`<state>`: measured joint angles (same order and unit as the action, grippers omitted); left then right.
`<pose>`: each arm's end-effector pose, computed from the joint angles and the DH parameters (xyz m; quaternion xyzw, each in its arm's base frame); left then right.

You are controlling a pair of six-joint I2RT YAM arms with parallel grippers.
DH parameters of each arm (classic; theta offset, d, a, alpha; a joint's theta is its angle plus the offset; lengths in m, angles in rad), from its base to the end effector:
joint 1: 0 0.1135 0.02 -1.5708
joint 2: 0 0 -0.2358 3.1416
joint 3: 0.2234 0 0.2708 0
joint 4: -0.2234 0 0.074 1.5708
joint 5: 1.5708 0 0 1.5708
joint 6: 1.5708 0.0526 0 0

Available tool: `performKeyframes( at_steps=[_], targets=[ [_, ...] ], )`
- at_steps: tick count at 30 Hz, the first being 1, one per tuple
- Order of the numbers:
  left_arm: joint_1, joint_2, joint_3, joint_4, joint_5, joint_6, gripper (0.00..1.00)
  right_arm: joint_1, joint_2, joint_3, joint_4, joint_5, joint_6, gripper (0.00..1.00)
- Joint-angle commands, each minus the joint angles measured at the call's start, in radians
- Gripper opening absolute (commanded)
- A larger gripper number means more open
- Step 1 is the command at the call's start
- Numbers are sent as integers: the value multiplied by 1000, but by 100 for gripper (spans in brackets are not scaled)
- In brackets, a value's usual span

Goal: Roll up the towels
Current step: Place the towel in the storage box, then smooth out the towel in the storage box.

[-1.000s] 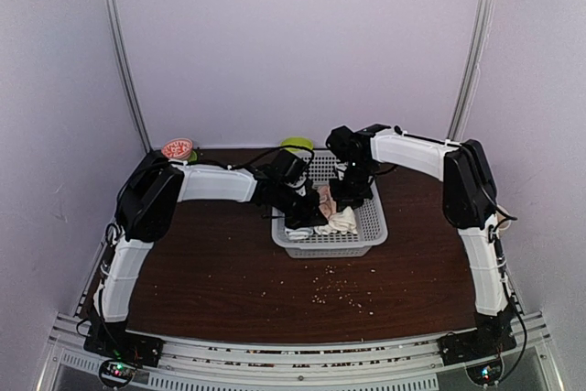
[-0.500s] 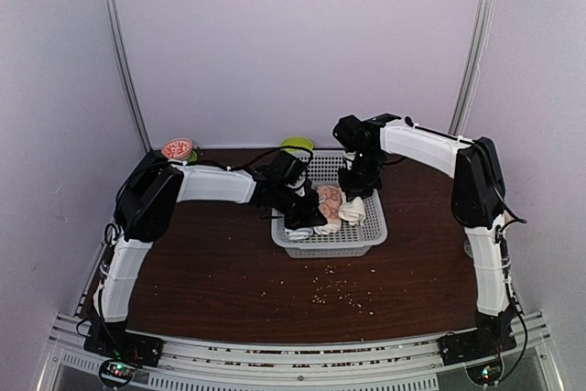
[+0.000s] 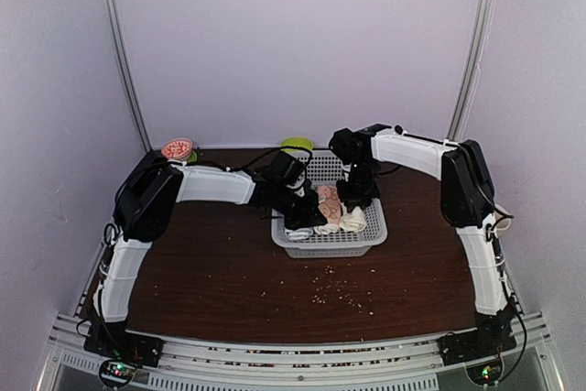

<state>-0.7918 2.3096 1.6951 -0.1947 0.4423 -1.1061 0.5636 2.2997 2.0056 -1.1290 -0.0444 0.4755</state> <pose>0.3444 -0.3809 0.0966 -0.0612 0.9074 -0.4134 0.0457 0.3925 0.2508 0.1451 -0.0455 0.9960 0.0558 0.0530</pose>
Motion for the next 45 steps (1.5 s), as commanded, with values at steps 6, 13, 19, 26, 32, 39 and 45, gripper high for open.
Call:
performKeyframes(
  at_steps=[6,13,19,26,32,39,45],
  targets=[
    [17,-15,-32,-39,-22,-5,0,-22,9,-20,-12,6,-1,20],
    [17,-26,-35,-47,-31,1,0,-22,-70,-35,-3,12,-12,49],
    [17,-29,-35,-55,-34,4,0,-22,-139,-22,-9,7,-17,64],
    [17,-33,-33,-60,-32,5,0,-8,-216,-18,-10,-27,-22,64],
    [17,-49,-29,-67,-31,6,0,38,-208,-64,5,-97,-48,38],
    [16,-82,-27,-82,-28,8,8,45,-148,-130,12,-72,-54,30],
    [13,-122,-29,-88,-21,19,16,41,-118,-152,34,-40,-41,32]
  ],
)
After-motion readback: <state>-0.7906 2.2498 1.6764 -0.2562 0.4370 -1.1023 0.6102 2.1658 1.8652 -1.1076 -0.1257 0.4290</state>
